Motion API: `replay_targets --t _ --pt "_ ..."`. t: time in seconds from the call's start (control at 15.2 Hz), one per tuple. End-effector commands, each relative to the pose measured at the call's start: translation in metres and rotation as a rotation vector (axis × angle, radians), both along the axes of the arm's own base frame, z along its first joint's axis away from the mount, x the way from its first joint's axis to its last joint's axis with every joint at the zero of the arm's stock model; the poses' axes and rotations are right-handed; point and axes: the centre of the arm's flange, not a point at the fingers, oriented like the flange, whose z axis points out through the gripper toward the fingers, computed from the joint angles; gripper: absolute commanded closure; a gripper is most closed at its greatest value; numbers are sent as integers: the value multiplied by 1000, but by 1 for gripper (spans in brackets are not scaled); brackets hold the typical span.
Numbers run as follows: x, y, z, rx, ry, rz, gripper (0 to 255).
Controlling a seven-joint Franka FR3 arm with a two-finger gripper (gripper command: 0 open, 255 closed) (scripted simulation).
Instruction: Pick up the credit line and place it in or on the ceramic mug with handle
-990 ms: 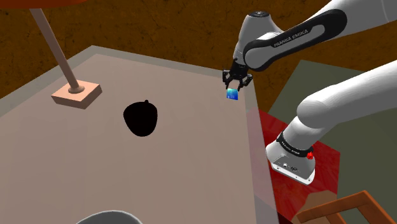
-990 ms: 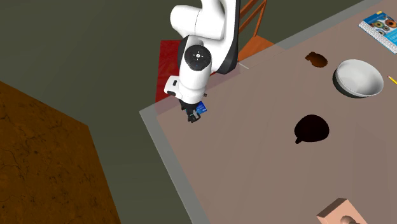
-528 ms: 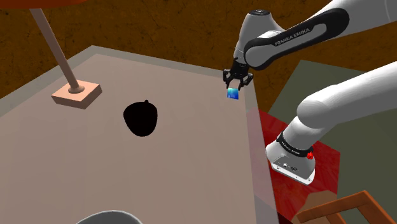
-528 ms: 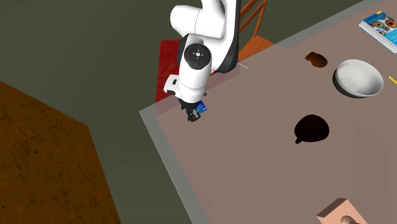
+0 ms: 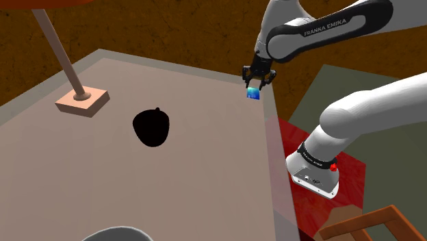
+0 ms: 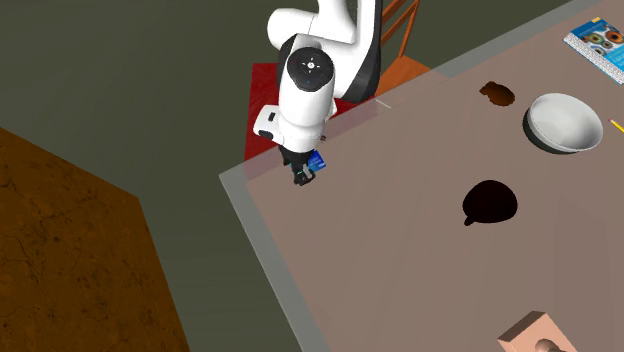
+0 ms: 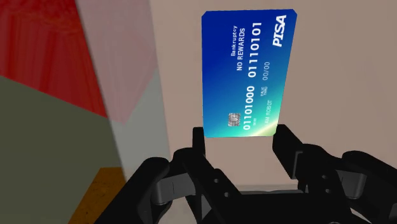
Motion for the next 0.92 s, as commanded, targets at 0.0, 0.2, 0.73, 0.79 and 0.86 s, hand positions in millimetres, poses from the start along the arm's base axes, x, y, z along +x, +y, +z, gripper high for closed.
replay_targets --t 0.0,0.2,0.73,0.79,0.86 --pt "1 0 11 0 1 0 255" --pt "1 0 26 0 1 0 255" --pt "1 0 69 0 1 0 255" --pt "1 0 74 0 1 0 255" --pt "1 0 79 0 1 0 255"
